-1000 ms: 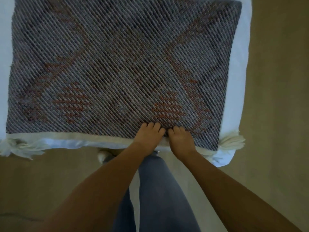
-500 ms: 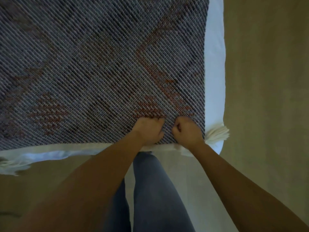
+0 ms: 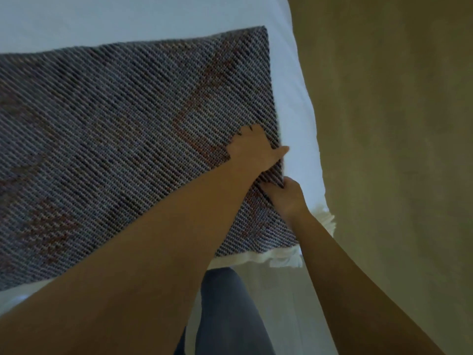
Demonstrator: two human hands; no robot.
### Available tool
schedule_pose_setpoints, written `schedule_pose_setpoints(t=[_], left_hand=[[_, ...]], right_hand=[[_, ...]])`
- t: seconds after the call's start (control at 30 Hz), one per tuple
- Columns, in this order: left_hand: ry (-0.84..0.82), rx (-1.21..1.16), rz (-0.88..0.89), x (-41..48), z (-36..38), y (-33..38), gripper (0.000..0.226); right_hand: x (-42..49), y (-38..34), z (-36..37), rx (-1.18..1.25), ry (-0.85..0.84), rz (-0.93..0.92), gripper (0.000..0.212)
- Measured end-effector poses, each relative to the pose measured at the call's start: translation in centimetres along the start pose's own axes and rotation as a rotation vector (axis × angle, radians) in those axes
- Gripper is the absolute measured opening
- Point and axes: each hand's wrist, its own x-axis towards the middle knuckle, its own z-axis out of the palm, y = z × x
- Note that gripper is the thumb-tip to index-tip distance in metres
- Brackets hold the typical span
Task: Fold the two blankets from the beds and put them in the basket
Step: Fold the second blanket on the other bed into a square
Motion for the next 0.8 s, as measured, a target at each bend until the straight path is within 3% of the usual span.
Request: schedule_pose_setpoints(t=[0.07, 0.17, 0.23, 0.33, 0.6, 0.8], left_hand=[[-0.025, -0.023, -0.059, 0.1, -0.1, 1.0, 0.090], [0.088, -0.154, -0.067, 0.3, -1.2, 0.8, 0.042], [0.140, -0.383, -0.103, 0.6, -2.6, -0.4, 0.027], [0.204, -0.592, -0.114, 1.1, -5.0, -3.5, 0.027], [0.407, -0.594, -0.075, -0.5, -9.2, -16.6, 0.026], [0.500, -0.630, -0.184, -3.4, -11.8, -32.3, 0.022]], right_hand=[[-0.9, -0.6, 1.4, -0.119, 0.002, -0.084, 0.023], [-2.7, -1.3, 4.0, -0.289, -0.018, -0.200, 0.027], [-3.6, -1.5, 5.8, -0.343, -0.073, -0.247, 0.018], [-5.0, -2.1, 8.5, -0.374, -0.168, -0.283, 0.021], [-9.1, -4.8, 18.7, -0.520, -0.314, -0.457, 0.015], [-13.2, -6.0, 31.9, -0.569, -0.352, -0.528, 0.017]])
